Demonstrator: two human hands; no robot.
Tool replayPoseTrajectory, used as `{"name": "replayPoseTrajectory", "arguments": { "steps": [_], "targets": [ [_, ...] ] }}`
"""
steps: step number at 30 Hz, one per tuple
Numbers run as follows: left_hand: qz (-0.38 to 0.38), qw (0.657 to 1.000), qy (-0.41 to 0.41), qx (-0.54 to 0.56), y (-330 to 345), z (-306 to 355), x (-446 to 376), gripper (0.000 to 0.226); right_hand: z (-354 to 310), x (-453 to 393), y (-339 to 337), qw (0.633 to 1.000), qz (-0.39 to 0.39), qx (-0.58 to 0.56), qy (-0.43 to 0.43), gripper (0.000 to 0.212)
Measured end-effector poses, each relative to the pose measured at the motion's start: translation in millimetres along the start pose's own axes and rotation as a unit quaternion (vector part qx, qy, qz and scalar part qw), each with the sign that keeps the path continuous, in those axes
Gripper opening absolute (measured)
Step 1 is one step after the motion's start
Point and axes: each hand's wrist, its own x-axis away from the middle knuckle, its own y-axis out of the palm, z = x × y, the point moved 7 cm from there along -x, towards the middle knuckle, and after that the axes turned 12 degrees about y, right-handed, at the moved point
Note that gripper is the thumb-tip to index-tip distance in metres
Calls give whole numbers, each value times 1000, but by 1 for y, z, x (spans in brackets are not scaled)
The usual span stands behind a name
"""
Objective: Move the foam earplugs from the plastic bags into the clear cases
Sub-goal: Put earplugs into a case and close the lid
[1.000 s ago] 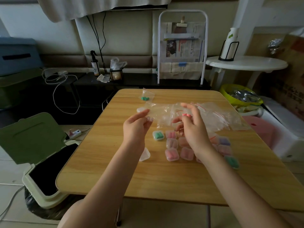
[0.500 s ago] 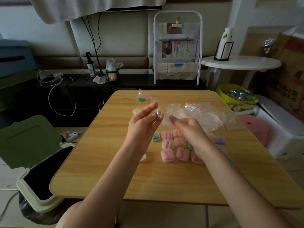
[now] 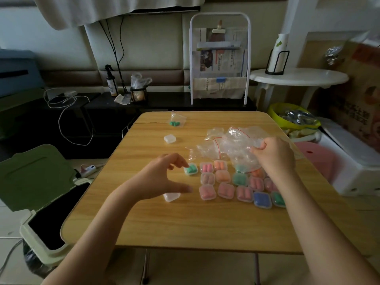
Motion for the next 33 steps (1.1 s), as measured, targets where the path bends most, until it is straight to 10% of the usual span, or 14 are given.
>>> {"name": "replayPoseTrajectory", "arguments": {
  "steps": [9, 18, 26, 33],
  "targets": [
    [-70, 995, -27, -63, 15, -17, 19, 40, 0, -5, 1, 1000, 28, 5, 3, 33],
    [130, 990, 24, 45, -8, -2, 8, 40, -42, 35, -19, 979, 101, -51, -172, 26],
    [258, 957, 54, 119, -13, 30, -7, 48, -80, 90, 24, 903, -289, -263, -179, 35],
    [277, 949, 99, 117, -4, 45, -17, 51, -76, 88, 25, 904, -319, -239, -157, 46]
  ]
}}
